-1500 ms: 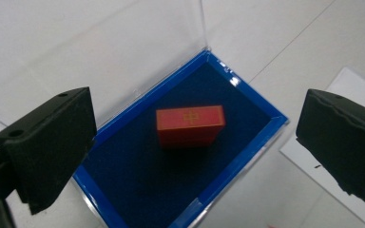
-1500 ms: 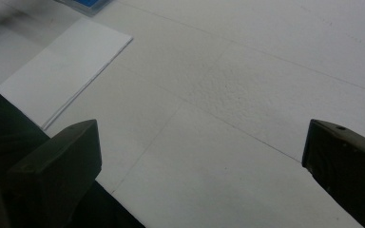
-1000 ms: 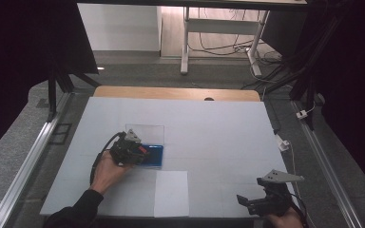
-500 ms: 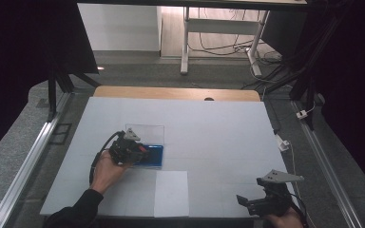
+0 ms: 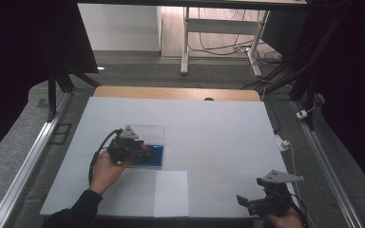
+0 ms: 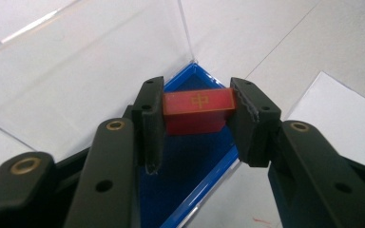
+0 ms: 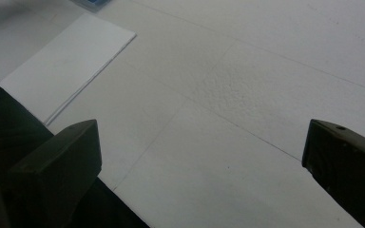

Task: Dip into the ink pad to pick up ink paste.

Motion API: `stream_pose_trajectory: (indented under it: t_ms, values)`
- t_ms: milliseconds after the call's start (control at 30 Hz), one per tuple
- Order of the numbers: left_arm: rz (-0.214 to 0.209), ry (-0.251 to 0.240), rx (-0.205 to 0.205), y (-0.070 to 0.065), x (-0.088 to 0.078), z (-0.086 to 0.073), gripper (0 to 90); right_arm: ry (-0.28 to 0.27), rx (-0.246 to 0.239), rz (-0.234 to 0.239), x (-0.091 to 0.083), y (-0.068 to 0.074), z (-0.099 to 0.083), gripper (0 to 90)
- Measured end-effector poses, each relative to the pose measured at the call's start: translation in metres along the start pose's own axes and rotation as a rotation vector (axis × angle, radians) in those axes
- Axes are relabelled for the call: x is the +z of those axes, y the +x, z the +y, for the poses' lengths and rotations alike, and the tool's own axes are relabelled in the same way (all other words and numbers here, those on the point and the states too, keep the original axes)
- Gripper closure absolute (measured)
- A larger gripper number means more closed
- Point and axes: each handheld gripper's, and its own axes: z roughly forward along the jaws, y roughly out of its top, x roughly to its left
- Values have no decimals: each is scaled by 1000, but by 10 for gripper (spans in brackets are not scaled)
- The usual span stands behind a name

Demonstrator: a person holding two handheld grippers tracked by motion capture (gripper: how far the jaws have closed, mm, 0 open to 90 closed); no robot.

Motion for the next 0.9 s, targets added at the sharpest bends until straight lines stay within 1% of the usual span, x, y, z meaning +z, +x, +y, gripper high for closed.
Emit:
stream_pose_trajectory:
  t_ms: [133, 200, 233, 467, 567, 700, 900]
  values:
    - [-2, -4, 10, -2, 1, 1, 576, 5, -3, -3, 0, 0, 0, 0]
    - [1, -6, 22, -4, 1, 2, 576, 6, -3, -3, 0, 0, 0, 0]
    - [-8, -5, 13, -4, 2, 3, 577, 6, -4, -2, 0, 0, 0, 0]
    - [-17, -4, 10, -7, 8, 8, 576, 8, -4, 1, 1, 0, 0, 0]
    - [-20, 7, 11, -9, 12, 11, 576, 9, -5, 1, 1, 0, 0, 0]
    - [-12, 26, 18, -10, 20, 14, 576, 11, -5, 1, 1, 1, 0, 0]
    - [1, 46, 2, -7, 32, 16, 576, 12, -7, 1, 1, 0, 0, 0]
